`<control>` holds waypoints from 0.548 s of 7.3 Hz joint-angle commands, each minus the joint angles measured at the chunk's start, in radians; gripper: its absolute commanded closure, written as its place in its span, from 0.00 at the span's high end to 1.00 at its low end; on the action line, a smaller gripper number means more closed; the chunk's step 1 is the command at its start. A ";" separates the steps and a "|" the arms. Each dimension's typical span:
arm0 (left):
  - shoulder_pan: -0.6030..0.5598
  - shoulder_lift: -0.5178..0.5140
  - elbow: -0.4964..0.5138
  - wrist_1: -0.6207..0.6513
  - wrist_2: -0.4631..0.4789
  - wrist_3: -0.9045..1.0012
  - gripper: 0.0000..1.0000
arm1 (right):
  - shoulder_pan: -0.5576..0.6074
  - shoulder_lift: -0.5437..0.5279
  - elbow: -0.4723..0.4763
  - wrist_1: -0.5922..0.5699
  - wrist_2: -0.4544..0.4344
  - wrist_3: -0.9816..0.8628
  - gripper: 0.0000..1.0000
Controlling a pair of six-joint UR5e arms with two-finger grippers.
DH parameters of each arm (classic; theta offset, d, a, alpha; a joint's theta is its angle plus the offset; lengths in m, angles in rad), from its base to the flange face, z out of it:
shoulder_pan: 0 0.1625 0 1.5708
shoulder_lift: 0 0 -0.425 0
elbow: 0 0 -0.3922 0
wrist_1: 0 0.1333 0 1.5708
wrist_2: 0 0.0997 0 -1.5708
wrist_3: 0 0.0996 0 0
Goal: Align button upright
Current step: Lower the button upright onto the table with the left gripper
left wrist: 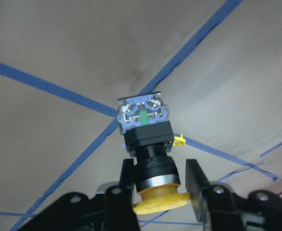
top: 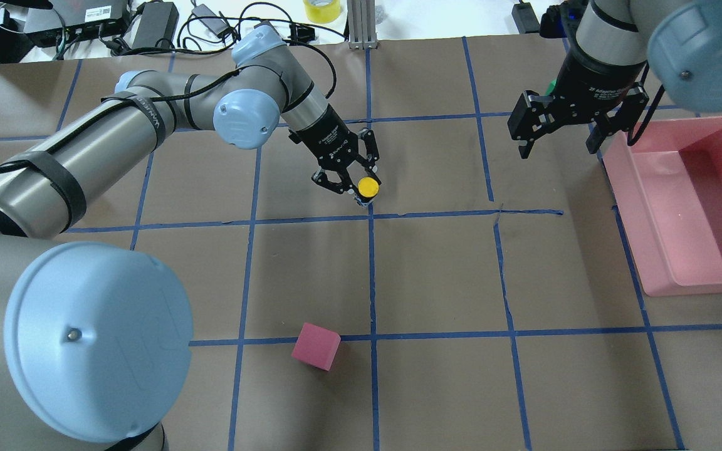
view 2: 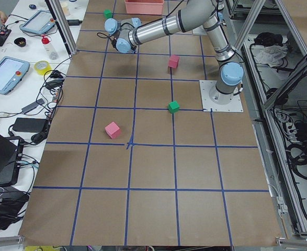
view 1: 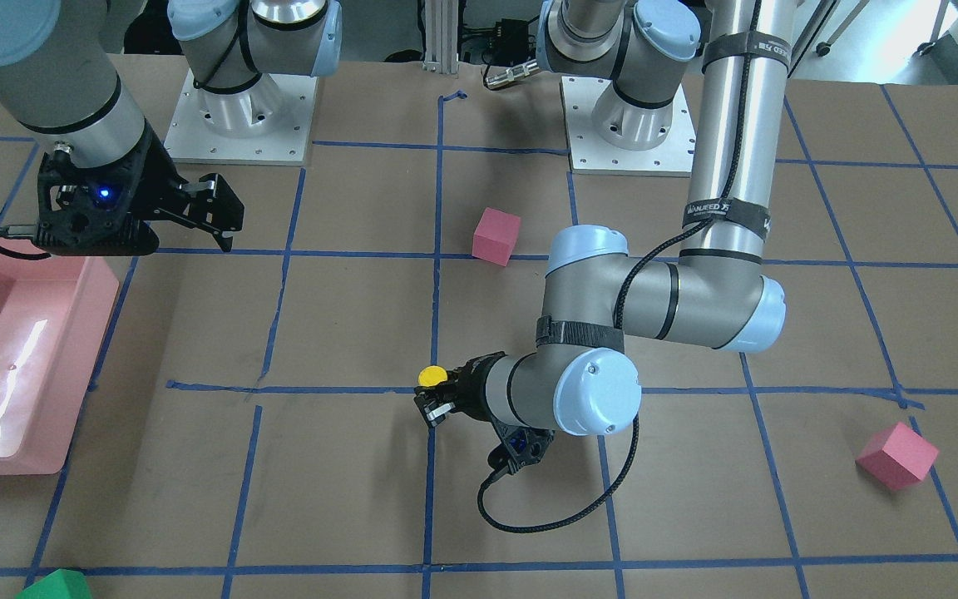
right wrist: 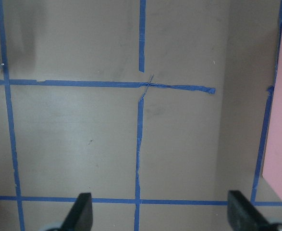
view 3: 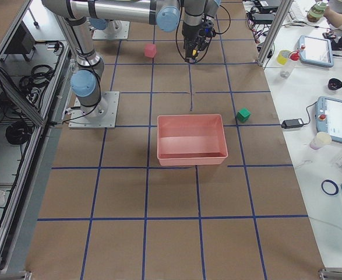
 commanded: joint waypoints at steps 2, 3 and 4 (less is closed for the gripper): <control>0.005 -0.005 -0.030 -0.001 -0.038 0.057 0.12 | 0.000 0.000 0.001 0.000 -0.007 -0.001 1.00; 0.008 -0.007 -0.032 -0.001 -0.073 0.059 0.13 | 0.000 0.000 0.001 0.000 -0.005 -0.001 1.00; 0.013 -0.007 -0.032 -0.001 -0.070 0.068 0.14 | 0.000 0.000 0.001 0.000 -0.007 -0.001 1.00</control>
